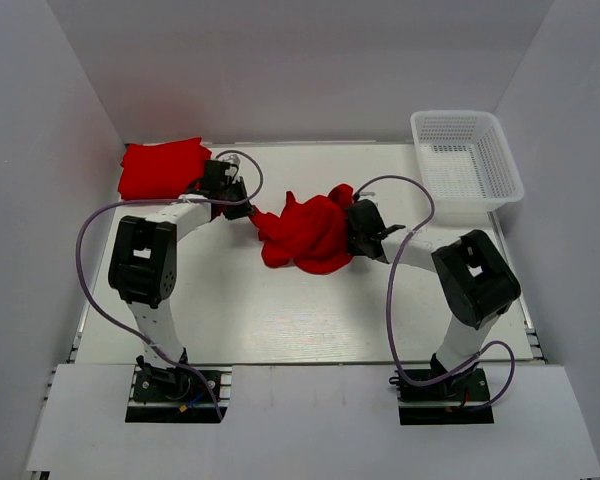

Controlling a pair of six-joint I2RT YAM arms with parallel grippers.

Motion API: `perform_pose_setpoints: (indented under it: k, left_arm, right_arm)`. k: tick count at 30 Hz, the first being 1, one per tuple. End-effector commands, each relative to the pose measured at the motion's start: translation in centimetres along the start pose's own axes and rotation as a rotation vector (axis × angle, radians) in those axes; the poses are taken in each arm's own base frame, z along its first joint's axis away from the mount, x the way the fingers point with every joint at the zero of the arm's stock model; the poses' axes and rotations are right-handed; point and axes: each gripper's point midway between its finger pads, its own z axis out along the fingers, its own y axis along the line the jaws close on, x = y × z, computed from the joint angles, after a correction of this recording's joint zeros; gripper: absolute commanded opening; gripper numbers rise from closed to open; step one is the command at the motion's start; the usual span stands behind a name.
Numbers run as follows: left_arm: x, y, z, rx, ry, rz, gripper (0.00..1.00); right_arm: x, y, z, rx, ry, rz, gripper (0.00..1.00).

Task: Fold and stack the t-shirts
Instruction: Flatten out the tshirt

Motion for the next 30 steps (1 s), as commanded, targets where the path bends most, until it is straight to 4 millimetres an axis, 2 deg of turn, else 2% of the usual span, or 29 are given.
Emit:
perform_pose_setpoints:
  k: [1, 3, 4, 6, 7, 8, 9, 12, 14, 15, 16, 17, 18, 19, 20, 21, 22, 23, 26, 27, 28, 30]
  left_arm:
    - [-2.3, -1.6, -2.4, 0.053, -0.075, 0.028, 0.00]
    - [-2.9, -2.1, -3.2, 0.062, -0.096, 0.042, 0.00]
    - [-3.8, -2.3, -3.6, 0.061, -0.121, 0.057, 0.00]
    - [-6.0, -3.0, -5.2, 0.048, -0.176, 0.082, 0.00]
    - [-6.8, -3.0, -5.9, 0.030, -0.202, 0.100, 0.00]
    - [-7.8, -3.3, -6.6, 0.025, -0.234, 0.112, 0.00]
    - [-8.5, -3.5, -7.3, 0.021, -0.254, 0.123, 0.00]
    - [-12.0, -4.7, -10.8, 0.000, -0.367, 0.178, 0.00]
    - [-14.6, -5.3, -13.4, -0.032, -0.444, 0.195, 0.00]
    - [-15.6, -5.8, -15.1, -0.038, -0.485, 0.205, 0.00]
    - [-17.4, -6.3, -17.0, -0.056, -0.548, 0.227, 0.00]
    - [-17.9, -6.4, -18.1, -0.072, -0.567, 0.232, 0.00]
    - [-19.3, -6.9, -19.8, -0.078, -0.618, 0.238, 0.00]
    - [-20.1, -7.0, -21.9, -0.106, -0.663, 0.253, 0.00]
    - [-20.7, -7.2, -23.3, -0.115, -0.697, 0.257, 0.00]
    - [-21.5, -7.5, -24.9, -0.125, -0.738, 0.263, 0.00]
    - [-22.0, -7.4, -26.3, -0.152, -0.770, 0.277, 0.00]
    - [-22.4, -7.7, -28.4, -0.155, -0.813, 0.280, 0.00]
    - [-23.2, -7.7, -32.3, -0.204, -0.898, 0.283, 0.00]
    - [-23.4, -7.4, -34.5, -0.238, -0.937, 0.280, 0.00]
    - [-23.6, -7.3, -35.8, -0.256, -0.965, 0.277, 0.00]
    - [-23.9, -6.5, -38.0, -0.324, -1.011, 0.264, 0.00]
  right_arm:
    - [0.0, -0.5, 0.5, 0.023, -0.018, 0.028, 0.01]
    - [-0.2, -1.1, 0.0, 0.056, -0.035, 0.038, 0.00]
    - [-1.7, -1.2, -1.2, 0.055, -0.079, 0.050, 0.00]
    - [-2.3, -2.9, -2.2, 0.136, -0.127, 0.060, 0.00]
    - [-4.6, -3.0, -4.3, 0.130, -0.201, 0.084, 0.00]
    - [-5.7, -4.5, -5.2, 0.203, -0.255, 0.097, 0.00]
    - [-5.9, -5.2, -5.9, 0.230, -0.258, 0.091, 0.00]
    - [-9.5, -7.8, -10.0, 0.340, -0.362, 0.117, 0.00]
    - [-11.4, -8.8, -12.2, 0.381, -0.403, 0.136, 0.00]
    - [-12.0, -9.9, -13.3, 0.429, -0.420, 0.124, 0.00]
    - [-13.3, -10.2, -14.5, 0.443, -0.447, 0.131, 0.00]
    - [-15.1, -10.6, -16.6, 0.446, -0.500, 0.154, 0.00]
    - [-16.4, -11.4, -18.1, 0.492, -0.535, 0.148, 0.00]
    - [-17.0, -11.8, -19.0, 0.505, -0.553, 0.146, 0.00]
    - [-19.2, -12.3, -21.1, 0.513, -0.622, 0.180, 0.00]
    - [-20.1, -12.6, -23.1, 0.518, -0.665, 0.182, 0.00]
    - [-20.7, -12.9, -24.2, 0.531, -0.686, 0.165, 0.00]
    - [-22.5, -13.2, -26.7, 0.529, -0.755, 0.187, 0.00]
    - [-24.4, -14.2, -31.2, 0.564, -0.854, 0.206, 0.00]
    - [-25.0, -14.5, -32.8, 0.570, -0.886, 0.217, 0.00]
    - [-25.5, -15.3, -34.8, 0.614, -0.914, 0.219, 0.00]
    - [-26.5, -15.8, -37.2, 0.635, -0.975, 0.229, 0.00]
